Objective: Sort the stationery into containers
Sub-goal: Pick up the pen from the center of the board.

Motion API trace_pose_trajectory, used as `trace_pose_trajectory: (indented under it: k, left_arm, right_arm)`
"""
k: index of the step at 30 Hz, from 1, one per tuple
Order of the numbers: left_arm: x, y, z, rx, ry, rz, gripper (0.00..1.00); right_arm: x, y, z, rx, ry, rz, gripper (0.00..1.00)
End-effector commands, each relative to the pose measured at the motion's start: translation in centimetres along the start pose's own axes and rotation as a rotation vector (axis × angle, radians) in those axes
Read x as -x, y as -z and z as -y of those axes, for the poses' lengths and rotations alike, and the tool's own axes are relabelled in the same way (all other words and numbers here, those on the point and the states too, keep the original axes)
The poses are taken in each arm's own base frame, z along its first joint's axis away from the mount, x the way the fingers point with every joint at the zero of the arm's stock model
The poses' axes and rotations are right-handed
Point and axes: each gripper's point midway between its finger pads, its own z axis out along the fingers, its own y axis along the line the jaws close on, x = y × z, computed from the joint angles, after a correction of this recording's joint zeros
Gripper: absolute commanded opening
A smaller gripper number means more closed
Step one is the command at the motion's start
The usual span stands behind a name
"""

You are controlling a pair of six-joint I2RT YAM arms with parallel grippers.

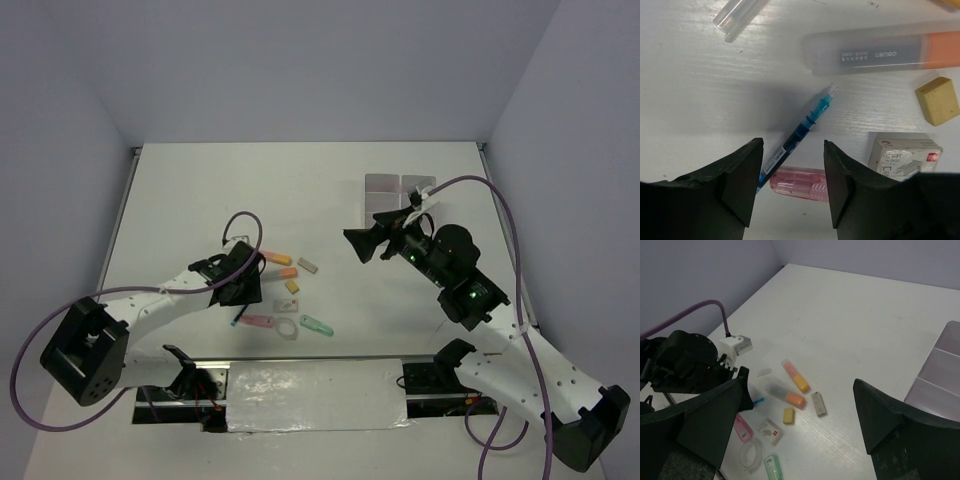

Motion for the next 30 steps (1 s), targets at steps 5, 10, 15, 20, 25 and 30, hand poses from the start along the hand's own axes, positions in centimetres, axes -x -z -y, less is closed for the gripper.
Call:
trace_pose_trajectory:
  k: [5,10,15,20,25,30]
  left_arm:
    - [-1.2,-0.7,-1.1,0.06,0.004,-0.045,0.63]
    - [-1.5,-0.9,-1.8,0.099,0.002,-0.055,0.63]
    - [-2.5,-1.0,-2.9,0.137,0.012,-0.071,0.6]
    - [-2.9,-1.2,-3.5,0.163,0.018,-0.076,0.58]
    - [-2.9,-1.3,-3.9,0.183,0.026,-0.073,0.46]
    - [-3.2,-1.6,-4.7,0.209,0.057,-0.076,0.3]
  right_arm:
    - [1.8,0.7,-0.8,0.03,0.01,0.078,1.0]
    - [1.8,0.8,-0.9,0.032,0.013,0.078,1.0]
    - [1.9,0.8,-0.9,0.032,0.017,0.084,1.0]
    - [1.7,0.8,-0.8,0.031,0.017,0.081,1.0]
    - [1.8,0.9,-0.9,0.033,0.017,0.083,1.0]
    - [1.8,1.1,-0.7,0.027,0.018,0.089,1.0]
